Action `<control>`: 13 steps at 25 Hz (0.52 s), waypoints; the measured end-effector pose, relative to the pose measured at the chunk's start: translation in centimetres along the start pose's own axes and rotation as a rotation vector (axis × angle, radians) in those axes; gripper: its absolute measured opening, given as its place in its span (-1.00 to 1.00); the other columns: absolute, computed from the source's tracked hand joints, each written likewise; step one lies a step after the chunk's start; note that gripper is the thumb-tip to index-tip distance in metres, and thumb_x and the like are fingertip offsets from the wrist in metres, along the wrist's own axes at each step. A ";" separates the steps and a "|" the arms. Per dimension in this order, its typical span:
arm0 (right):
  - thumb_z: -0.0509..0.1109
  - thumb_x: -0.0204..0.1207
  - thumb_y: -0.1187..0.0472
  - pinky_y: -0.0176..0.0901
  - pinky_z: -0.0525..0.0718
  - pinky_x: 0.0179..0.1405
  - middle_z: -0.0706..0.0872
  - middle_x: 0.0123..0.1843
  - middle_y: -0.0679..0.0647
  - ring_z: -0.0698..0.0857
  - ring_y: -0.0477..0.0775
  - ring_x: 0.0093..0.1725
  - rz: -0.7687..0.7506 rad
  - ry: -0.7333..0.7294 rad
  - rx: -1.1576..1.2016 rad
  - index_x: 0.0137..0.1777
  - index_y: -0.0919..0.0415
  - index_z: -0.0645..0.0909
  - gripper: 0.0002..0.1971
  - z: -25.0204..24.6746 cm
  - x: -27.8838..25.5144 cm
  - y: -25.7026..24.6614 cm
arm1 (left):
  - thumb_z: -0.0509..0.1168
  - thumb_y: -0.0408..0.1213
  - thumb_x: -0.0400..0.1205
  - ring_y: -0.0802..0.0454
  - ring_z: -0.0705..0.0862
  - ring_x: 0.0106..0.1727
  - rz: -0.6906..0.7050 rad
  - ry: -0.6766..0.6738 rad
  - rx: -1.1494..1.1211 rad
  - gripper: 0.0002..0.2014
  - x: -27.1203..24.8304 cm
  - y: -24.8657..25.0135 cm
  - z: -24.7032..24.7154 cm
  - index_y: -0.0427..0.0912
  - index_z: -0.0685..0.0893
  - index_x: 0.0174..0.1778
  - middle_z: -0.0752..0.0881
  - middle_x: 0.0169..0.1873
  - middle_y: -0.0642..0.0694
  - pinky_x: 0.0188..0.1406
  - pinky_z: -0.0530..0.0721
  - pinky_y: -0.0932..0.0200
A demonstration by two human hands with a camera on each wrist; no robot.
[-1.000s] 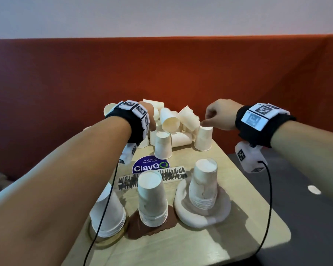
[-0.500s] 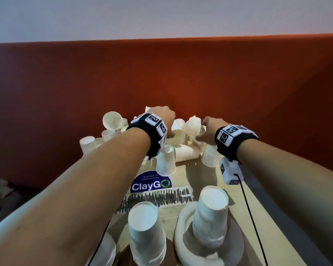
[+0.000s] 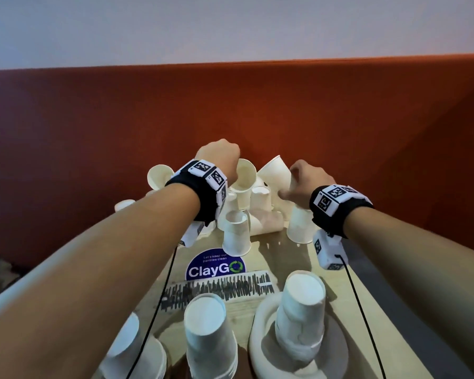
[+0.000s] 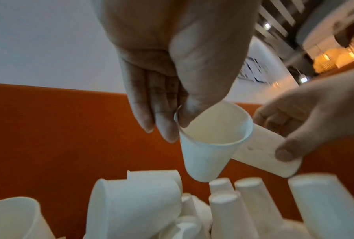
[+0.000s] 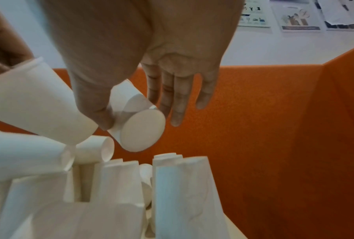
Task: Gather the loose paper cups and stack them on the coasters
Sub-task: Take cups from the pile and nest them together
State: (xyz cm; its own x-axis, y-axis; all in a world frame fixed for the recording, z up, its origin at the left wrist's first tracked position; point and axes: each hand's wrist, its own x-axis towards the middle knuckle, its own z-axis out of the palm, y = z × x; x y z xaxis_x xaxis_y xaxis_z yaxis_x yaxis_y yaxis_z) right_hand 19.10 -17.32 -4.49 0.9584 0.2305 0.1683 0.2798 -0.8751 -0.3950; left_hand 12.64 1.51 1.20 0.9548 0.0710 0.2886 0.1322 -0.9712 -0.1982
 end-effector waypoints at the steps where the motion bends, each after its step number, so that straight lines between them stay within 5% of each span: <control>1: 0.59 0.30 -0.14 0.11 0.69 0.17 0.70 0.05 -0.05 0.72 0.13 0.03 -0.019 0.026 0.046 0.25 -0.04 0.48 -0.44 -0.6 -0.7 -0.1 | 0.24 -0.31 0.67 -0.27 0.68 -0.13 -0.028 0.029 -0.052 -0.85 -0.6 -0.7 -0.8 -0.25 0.70 0.01 0.74 -0.02 -0.25 -0.26 0.56 0.01; 7: 0.68 0.22 0.08 0.07 0.73 0.12 0.69 0.12 -0.09 0.69 0.06 0.11 -0.172 0.097 0.162 0.18 -0.11 0.52 -0.44 -3.7 -6.7 -0.2 | 0.22 -0.42 0.59 -0.25 0.73 -0.10 -0.167 0.116 -0.384 -0.75 -6.0 -5.6 -4.5 -0.12 0.77 0.03 0.78 -0.05 -0.23 -0.21 0.66 0.00; 10: 0.71 0.21 0.13 0.01 0.71 0.11 0.67 0.14 -0.10 0.68 0.03 0.11 -0.317 0.130 0.129 0.18 -0.14 0.53 -0.42 -5.5 -9.7 -1.4 | 0.13 -0.56 0.56 -0.14 0.83 -0.33 -0.140 0.063 -0.661 -0.63 -8.9 -7.5 -5.5 -0.07 0.78 -0.12 0.84 -0.24 -0.22 -0.41 0.80 0.06; 13: 0.71 0.22 0.13 -0.13 0.66 0.09 0.66 0.13 -0.12 0.67 -0.05 0.10 -0.464 0.172 0.181 0.16 -0.16 0.55 -0.45 -7.3 -12.5 -3.1 | 0.10 -0.56 0.64 -0.14 0.85 -0.35 -0.104 0.023 -0.793 -0.62 -12.0 -7.8 -6.2 -0.15 0.81 0.01 0.84 -0.26 -0.26 -0.47 0.80 0.12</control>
State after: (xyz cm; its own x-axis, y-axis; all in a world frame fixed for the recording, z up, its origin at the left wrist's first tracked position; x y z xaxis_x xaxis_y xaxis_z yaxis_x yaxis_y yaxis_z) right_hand 5.85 -20.61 1.19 0.7126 0.4899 0.5022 0.6924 -0.6063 -0.3911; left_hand -1.52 6.84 5.11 0.9410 0.1740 0.2903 -0.0169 -0.8325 0.5538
